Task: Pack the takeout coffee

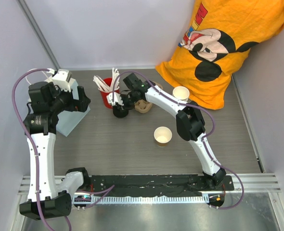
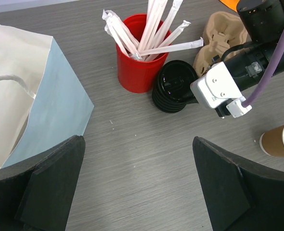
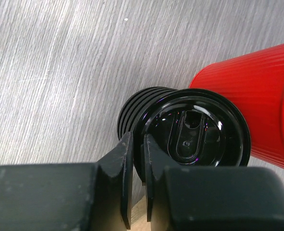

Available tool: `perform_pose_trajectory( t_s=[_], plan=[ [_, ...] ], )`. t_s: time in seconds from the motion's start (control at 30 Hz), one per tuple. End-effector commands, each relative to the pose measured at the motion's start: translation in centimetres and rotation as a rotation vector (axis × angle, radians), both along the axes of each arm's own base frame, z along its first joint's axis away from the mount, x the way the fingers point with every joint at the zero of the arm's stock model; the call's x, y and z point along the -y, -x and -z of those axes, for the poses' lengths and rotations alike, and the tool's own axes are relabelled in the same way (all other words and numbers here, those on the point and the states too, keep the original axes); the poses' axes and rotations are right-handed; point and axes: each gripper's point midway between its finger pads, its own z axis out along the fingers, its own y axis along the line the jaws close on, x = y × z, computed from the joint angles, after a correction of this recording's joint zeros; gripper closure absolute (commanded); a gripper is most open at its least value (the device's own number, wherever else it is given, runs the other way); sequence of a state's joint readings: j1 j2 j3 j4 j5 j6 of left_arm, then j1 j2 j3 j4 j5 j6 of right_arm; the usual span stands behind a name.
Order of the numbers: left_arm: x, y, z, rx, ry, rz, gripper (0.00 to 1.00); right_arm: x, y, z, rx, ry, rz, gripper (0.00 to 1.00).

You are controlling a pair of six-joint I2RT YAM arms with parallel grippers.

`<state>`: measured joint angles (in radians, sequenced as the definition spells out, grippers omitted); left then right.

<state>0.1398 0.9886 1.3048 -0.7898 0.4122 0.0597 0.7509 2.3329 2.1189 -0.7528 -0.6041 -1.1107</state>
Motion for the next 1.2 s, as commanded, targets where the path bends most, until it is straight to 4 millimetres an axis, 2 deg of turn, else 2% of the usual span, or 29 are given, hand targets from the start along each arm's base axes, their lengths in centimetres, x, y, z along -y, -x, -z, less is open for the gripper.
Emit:
perform_pose_trajectory(
  t_s=[0.0,0.23,0.37,0.47,0.5,0.57,0.63,0.83,0.93,1.03,1.1,1.13,1.17],
  plan=[
    [-0.1,-0.5,-1.0,0.048,0.001,-0.001,0.0,-1.2,-0.2,-2.7,0.032,-0.056,-0.009,0.86],
    [-0.1,-0.5,-1.0,0.048,0.0,0.0,0.0,-1.0,0.5,-3.7,0.02,-0.062,-0.017,0.86],
    [0.0,-0.4,-1.1,0.052,-0.003,0.01,0.0,-0.5,1.7,-4.4,-0.013,-0.056,-0.024,0.86],
    [0.1,-0.3,-1.2,0.057,-0.01,0.023,0.0,0.1,3.0,-5.6,-0.056,-0.062,-0.028,0.86],
    [0.1,-0.3,-1.2,0.058,-0.011,0.023,0.0,0.3,3.6,-6.8,-0.063,-0.079,-0.034,0.87],
    [0.2,-0.2,-1.3,0.065,-0.019,0.035,0.0,1.0,4.9,-7.2,-0.108,-0.07,-0.032,0.87],
    [0.4,0.0,-1.4,0.072,-0.021,0.052,0.0,1.7,6.2,-8.9,-0.132,-0.086,-0.036,0.88],
    [1.7,0.7,-2.1,0.113,-0.048,0.155,0.0,3.7,9.0,-12.0,-0.193,-0.101,0.008,0.88],
    [2.5,1.1,-2.7,0.147,-0.073,0.222,0.0,4.3,9.4,-13.4,-0.222,-0.111,0.058,0.88],
    [3.3,1.0,-3.1,0.176,-0.116,0.279,0.0,5.1,9.8,-15.8,-0.254,-0.138,0.111,0.88],
    [3.7,0.6,-3.0,0.175,-0.146,0.298,0.0,6.1,10.2,-16.9,-0.286,-0.133,0.144,0.88],
    [4.5,0.7,-3.0,0.188,-0.177,0.34,0.0,6.4,10.1,-17.9,-0.287,-0.143,0.157,0.88],
    [4.0,0.3,-2.8,0.184,-0.218,0.315,0.0,7.3,10.2,-18.1,-0.332,-0.128,0.198,0.89]
  ],
)
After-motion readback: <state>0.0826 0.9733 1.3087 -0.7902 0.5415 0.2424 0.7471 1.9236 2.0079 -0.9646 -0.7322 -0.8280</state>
